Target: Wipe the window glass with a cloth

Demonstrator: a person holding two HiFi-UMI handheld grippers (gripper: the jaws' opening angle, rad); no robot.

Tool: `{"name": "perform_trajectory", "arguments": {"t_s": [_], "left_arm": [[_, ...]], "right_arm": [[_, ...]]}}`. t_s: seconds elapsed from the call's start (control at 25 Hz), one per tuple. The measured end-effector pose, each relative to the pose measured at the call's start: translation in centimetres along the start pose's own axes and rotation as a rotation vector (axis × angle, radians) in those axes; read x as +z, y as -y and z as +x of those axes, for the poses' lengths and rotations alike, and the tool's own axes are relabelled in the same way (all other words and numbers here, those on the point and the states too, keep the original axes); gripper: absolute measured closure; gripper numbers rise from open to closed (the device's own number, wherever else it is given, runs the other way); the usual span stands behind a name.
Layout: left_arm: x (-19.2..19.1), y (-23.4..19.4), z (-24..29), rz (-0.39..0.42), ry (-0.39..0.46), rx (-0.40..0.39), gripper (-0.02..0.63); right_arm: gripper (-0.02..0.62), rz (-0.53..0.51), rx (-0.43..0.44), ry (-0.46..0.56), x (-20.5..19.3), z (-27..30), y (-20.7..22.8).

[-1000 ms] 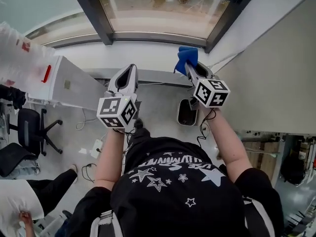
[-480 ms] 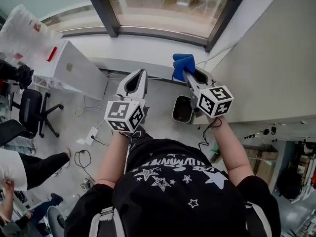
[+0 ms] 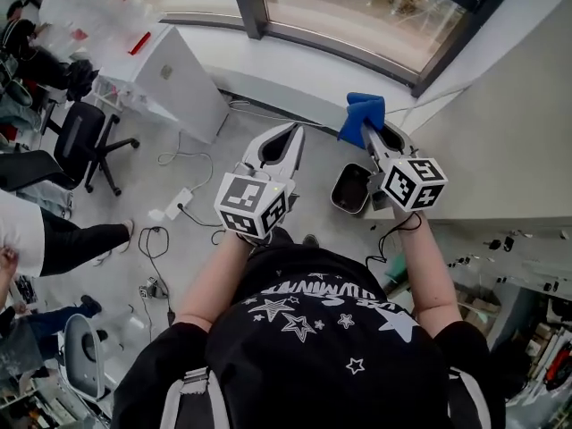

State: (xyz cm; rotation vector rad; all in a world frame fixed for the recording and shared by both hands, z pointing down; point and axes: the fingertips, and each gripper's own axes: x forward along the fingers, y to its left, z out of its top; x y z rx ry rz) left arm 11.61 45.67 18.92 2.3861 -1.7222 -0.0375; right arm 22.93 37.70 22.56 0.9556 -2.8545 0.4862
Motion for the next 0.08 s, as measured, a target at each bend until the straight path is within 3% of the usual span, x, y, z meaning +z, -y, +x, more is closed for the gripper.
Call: {"name": "perform_trajectory", "arguments": {"t_s": [0.08], "left_arm": [[0.85,-0.58,-1.24,0.008,0.014,0.012,0.598]], "right_arm": [[0.526,-0.007,0.013,0.030,1.01,0.52,-1.27]]}}
